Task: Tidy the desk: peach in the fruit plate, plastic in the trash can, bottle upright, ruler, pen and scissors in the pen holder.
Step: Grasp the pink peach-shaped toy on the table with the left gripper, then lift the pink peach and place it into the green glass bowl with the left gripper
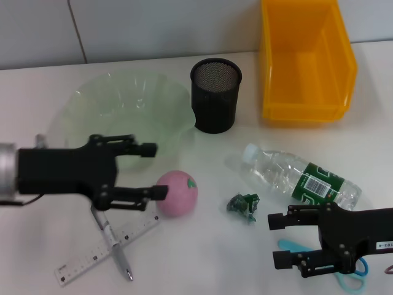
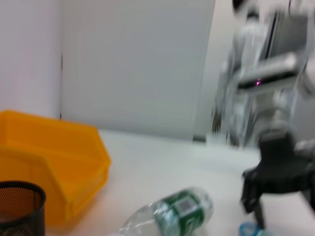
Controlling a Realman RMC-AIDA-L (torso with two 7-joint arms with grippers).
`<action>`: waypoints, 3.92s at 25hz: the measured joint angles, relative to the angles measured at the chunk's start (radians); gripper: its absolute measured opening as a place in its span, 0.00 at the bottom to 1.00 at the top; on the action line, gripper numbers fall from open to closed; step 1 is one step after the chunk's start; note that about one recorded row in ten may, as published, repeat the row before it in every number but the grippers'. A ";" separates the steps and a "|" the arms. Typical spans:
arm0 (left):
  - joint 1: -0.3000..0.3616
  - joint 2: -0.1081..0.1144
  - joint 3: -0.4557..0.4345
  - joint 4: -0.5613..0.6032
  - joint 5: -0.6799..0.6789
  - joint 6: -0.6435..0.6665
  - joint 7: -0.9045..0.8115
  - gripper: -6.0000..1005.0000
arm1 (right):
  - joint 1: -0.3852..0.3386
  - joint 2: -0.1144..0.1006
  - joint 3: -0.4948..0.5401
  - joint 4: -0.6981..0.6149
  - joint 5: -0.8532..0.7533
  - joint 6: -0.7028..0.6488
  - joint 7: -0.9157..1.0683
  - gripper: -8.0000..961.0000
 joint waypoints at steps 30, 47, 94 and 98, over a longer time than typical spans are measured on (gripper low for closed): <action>-0.159 -0.094 0.165 0.020 0.381 -0.333 -0.056 0.71 | -0.006 -0.010 0.011 0.028 -0.009 0.020 0.012 0.79; -0.145 -0.098 0.205 0.002 0.367 -0.400 -0.040 0.62 | -0.012 -0.012 0.012 0.050 -0.009 0.015 0.016 0.79; -0.117 -0.092 -0.034 -0.231 -0.146 -0.740 0.104 0.54 | -0.018 -0.008 0.012 0.052 -0.009 0.013 0.019 0.79; -0.117 -0.092 -0.036 -0.231 -0.147 -0.741 0.103 0.71 | -0.018 -0.009 0.012 0.052 -0.009 0.012 0.019 0.79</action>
